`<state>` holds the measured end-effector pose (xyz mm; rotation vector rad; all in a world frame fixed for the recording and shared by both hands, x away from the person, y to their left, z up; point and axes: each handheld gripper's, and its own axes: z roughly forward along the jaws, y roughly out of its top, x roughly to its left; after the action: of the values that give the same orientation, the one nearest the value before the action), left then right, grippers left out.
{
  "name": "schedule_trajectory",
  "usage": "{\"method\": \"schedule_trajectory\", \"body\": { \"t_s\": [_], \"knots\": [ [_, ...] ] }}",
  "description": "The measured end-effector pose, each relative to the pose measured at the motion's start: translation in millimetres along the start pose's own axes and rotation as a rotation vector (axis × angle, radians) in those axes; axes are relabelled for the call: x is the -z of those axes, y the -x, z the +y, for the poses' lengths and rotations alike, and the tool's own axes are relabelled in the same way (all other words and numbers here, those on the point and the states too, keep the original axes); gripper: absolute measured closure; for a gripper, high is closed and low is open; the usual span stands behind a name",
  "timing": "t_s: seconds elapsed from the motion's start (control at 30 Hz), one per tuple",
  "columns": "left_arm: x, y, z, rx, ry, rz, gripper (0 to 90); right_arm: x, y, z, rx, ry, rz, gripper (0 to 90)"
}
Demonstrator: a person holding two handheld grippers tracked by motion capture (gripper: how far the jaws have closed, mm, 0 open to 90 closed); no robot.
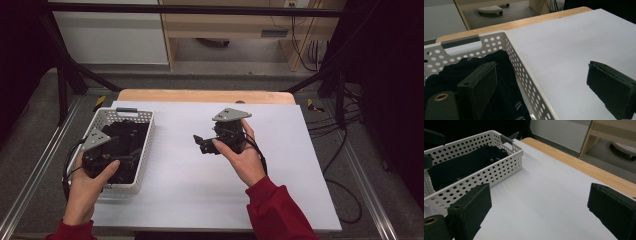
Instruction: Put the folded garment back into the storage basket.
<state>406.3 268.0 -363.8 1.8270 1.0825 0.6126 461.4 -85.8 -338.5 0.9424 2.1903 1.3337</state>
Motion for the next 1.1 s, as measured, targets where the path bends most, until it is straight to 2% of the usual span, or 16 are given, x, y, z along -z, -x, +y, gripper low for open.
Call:
{"method": "schedule_trajectory", "body": {
  "t_s": [0.17, 0.3, 0.73, 0.93, 1.1],
  "knots": [
    [1.1, -0.1, -2.3, 0.003, -0.004, 0.003, 8.4, 10.1, 10.7, -4.1, -0.009, 0.005, -0.014, 5.2],
    [0.0, 1.0, -4.4, 0.000, -0.009, 0.003, 7.3, 18.8, 17.9, -8.0, -0.017, -0.008, -0.007, 5.2],
    [-2.2, 6.2, -5.2, -0.012, -0.009, -0.014, 6.6, 40.2, 39.6, -22.0, -0.040, 0.019, -0.037, 4.9],
    [-2.8, 7.2, -6.1, -0.014, -0.004, -0.037, 6.0, 53.2, 51.2, -29.6, -0.062, 0.049, -0.061, 5.2],
    [-3.4, 8.0, -7.1, -0.017, -0.008, -0.041, 5.9, 64.9, 61.3, -39.4, -0.079, 0.078, -0.069, 5.7]
  ]
}}
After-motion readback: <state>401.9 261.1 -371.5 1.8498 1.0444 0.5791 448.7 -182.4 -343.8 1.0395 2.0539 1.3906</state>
